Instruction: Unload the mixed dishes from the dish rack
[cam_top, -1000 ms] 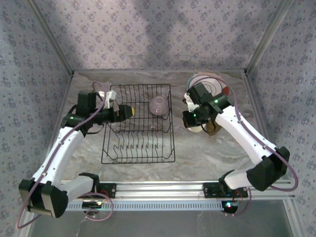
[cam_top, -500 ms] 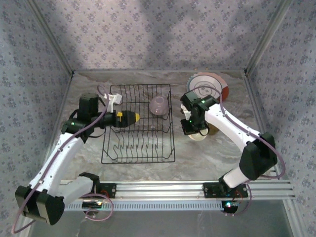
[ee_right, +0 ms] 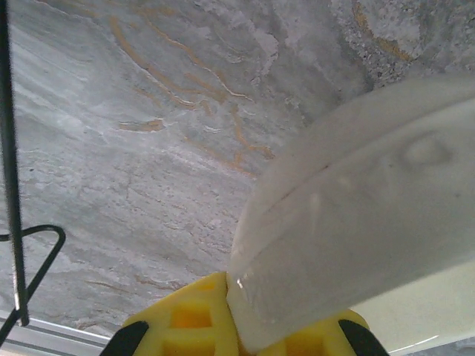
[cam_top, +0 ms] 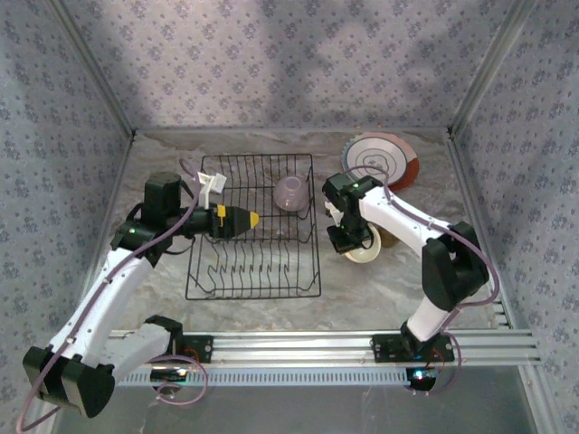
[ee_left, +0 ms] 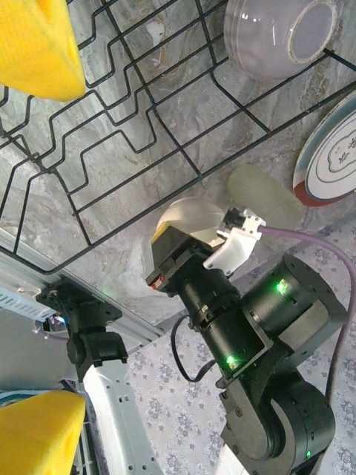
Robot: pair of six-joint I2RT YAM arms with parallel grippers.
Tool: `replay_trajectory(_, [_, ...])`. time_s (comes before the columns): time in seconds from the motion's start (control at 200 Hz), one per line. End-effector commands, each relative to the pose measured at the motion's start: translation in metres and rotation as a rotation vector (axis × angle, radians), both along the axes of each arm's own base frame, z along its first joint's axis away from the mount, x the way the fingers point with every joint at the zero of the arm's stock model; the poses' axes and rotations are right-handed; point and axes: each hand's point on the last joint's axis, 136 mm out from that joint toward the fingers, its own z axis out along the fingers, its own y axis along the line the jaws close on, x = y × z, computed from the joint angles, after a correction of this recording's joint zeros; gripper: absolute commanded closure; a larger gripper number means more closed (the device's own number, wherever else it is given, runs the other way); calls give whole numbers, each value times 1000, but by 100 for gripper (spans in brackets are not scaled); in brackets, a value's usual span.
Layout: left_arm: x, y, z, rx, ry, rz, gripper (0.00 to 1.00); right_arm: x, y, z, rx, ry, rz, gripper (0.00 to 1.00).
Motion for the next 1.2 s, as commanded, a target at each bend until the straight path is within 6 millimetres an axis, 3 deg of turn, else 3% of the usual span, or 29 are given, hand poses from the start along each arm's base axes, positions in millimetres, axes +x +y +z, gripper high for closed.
replay_trajectory(0.0, [-3, -3, 6, -11, -39, -28, 1, 0, -7, 3, -55, 3, 39, 100])
replay_trajectory(0.225, [-2, -2, 5, -2, -39, -19, 1, 3, -18, -5, -167, 13, 68, 100])
replay_trajectory(0.744, [-4, -1, 7, -5, -46, -18, 1, -5, -14, -18, -237, 91, 110, 100])
replay_trajectory(1.194, [-6, -2, 9, -9, -52, -21, 1, 0, -9, -22, -273, 107, 135, 100])
